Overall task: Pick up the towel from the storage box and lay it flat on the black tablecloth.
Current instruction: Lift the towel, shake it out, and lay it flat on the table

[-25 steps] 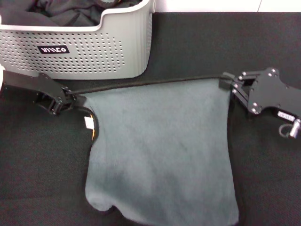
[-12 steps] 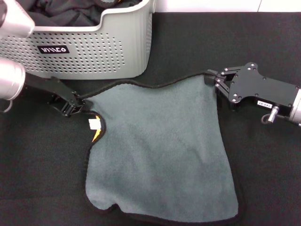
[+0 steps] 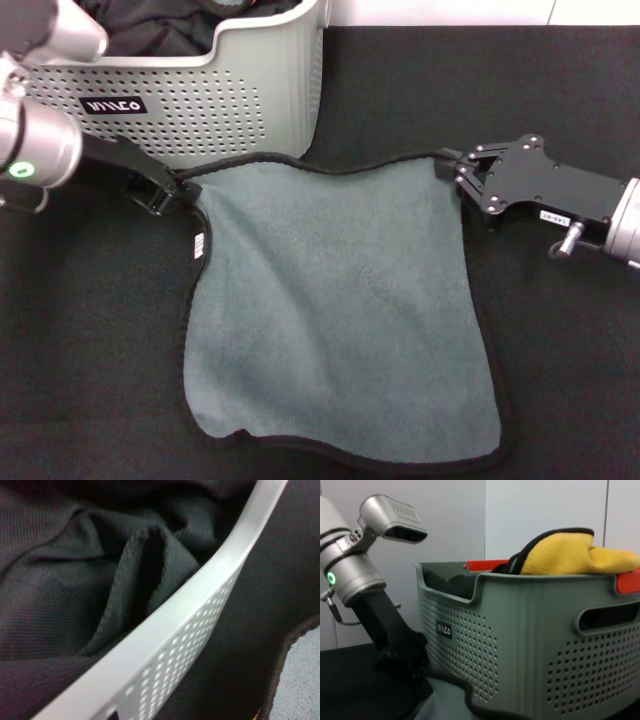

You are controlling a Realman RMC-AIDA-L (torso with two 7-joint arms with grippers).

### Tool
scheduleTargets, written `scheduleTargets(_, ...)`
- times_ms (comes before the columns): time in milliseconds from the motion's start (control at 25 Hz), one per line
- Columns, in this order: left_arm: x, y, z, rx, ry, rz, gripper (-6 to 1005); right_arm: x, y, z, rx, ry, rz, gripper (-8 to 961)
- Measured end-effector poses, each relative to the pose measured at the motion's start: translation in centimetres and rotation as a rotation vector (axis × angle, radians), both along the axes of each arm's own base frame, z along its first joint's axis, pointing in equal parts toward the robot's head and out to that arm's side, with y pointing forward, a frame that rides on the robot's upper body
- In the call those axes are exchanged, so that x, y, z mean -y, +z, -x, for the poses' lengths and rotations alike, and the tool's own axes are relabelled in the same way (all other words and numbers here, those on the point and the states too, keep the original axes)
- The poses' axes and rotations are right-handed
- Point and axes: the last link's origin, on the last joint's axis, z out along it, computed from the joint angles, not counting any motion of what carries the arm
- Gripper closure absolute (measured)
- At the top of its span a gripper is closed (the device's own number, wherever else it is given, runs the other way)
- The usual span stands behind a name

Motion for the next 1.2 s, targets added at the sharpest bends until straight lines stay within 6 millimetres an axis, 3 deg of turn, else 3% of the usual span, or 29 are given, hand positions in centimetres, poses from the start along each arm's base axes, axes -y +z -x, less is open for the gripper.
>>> scheduleTargets(200, -0.3, -1.5, 0.0, -0.034, -0.019, 0.017, 976, -0.3, -0.7, 0.0, 0.012, -0.024, 0.018, 850)
scheduleTargets(1200, -0.8, -1.6, -0.3, -0.030, -0.025, -0.003, 951, -1.3, -0.9, -0.3, 0.043, -0.076, -0.005, 841)
